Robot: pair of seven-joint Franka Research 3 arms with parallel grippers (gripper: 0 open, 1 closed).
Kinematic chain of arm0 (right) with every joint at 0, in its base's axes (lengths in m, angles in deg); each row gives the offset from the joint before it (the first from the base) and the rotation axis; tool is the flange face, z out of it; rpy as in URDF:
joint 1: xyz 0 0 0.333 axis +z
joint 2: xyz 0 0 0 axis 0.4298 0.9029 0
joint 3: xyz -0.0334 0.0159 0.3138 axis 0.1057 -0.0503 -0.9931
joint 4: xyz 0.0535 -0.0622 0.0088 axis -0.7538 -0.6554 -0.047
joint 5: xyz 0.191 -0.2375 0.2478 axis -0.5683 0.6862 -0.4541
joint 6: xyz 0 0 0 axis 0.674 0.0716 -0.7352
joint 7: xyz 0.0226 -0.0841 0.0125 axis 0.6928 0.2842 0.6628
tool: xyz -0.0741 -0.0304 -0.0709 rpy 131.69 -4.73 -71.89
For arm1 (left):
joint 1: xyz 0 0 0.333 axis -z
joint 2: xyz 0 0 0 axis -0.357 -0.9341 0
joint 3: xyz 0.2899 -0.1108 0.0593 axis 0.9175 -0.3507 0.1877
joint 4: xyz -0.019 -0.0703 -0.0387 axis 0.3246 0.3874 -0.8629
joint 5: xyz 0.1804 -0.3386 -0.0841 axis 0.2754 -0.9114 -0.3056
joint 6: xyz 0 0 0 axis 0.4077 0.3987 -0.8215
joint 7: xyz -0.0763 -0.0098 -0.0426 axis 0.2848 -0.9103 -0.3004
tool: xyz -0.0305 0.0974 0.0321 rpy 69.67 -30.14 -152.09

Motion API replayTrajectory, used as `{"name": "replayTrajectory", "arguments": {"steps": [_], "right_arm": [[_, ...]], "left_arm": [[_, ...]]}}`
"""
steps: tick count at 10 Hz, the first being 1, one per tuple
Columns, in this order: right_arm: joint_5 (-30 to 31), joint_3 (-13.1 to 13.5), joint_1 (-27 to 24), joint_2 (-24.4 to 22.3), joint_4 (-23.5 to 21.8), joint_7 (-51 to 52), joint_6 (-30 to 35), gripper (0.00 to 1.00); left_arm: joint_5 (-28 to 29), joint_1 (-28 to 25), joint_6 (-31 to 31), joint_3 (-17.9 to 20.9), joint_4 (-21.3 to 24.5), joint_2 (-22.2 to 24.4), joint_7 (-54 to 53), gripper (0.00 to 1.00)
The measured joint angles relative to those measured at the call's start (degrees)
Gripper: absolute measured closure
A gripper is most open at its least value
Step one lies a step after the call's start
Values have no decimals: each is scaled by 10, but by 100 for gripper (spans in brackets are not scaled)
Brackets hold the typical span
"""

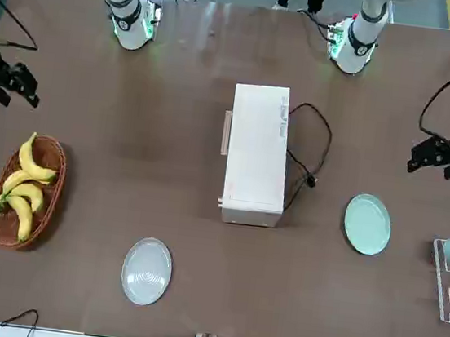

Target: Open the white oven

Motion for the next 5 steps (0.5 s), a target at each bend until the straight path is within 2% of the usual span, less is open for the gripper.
{"name": "replayTrajectory", "arguments": {"steps": [1,2,3,5], "right_arm": [[-2,2,-1,0,0,0,0,9],[-2,2,-1,0,0,0,0,4],[-5,2,-1,0,-2,0,2,9],[-24,-2,10,2,-26,1,4,41]], "left_arm": [[0,0,0,0,0,0,0,0],[0,0,1,0,0,1,0,0],[0,0,1,0,0,2,0,0],[0,0,2,-1,0,2,0,0]]}}
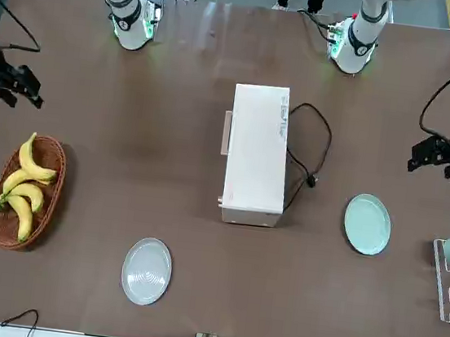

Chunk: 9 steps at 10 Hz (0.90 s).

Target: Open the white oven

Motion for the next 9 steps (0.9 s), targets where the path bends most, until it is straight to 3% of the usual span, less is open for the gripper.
{"name": "replayTrajectory", "arguments": {"steps": [3,4,6,9], "right_arm": [[-101,-5,45,26,-36,-1,1,91],[-149,-6,68,47,-40,-3,-2,99],[-245,-7,111,103,-53,-5,-33,99],[-315,-30,172,152,-83,-13,-141,98]], "left_arm": [[-19,6,1,-19,1,0,48,0],[-21,11,-1,-30,2,0,79,2],[-21,21,-13,-56,8,-3,142,4],[-21,76,-52,-71,53,-11,219,26]]}}
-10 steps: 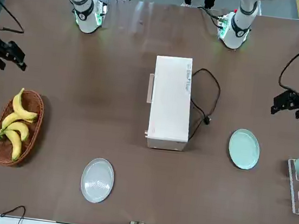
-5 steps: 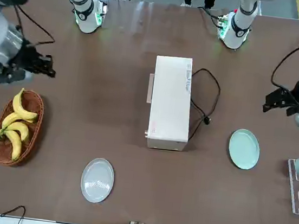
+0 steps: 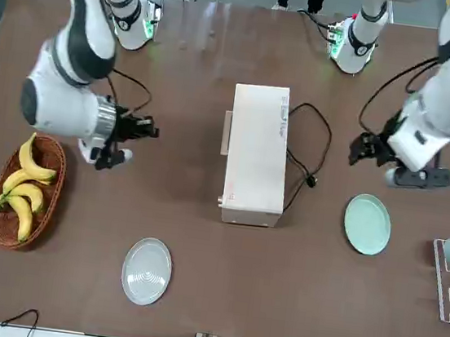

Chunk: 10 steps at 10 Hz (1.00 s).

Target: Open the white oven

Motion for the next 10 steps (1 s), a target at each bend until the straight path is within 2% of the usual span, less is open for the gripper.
{"name": "replayTrajectory", "arguments": {"steps": [3,4,6,10], "right_arm": [[-29,-10,85,11,-11,-71,-92,97],[-36,-10,107,18,-13,-82,-118,97],[-54,-10,127,36,-16,-86,-162,98],[-77,-14,129,61,-21,-86,-203,98]], "left_arm": [[0,49,-53,-1,65,-5,45,74],[0,67,-74,-1,87,-7,57,84],[0,94,-115,-2,119,-15,86,96],[-1,113,-171,-8,144,-48,120,99]]}}
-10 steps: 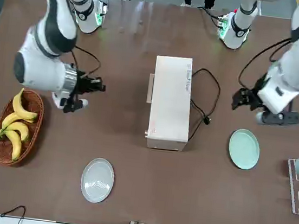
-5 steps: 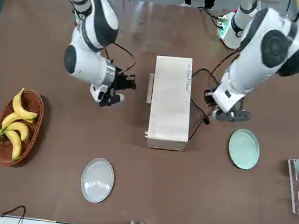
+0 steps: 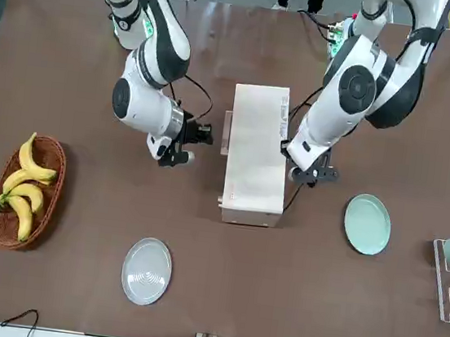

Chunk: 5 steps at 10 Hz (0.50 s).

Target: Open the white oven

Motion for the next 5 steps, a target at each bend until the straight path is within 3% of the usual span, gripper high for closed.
{"name": "replayTrajectory", "arguments": {"steps": [2,5], "right_arm": [[-10,-14,1,8,-1,0,-14,98],[-19,-28,1,10,-4,0,-15,98]], "left_arm": [[-6,0,-50,-10,22,-9,11,99],[-7,9,-65,-15,35,-18,24,99]]}}
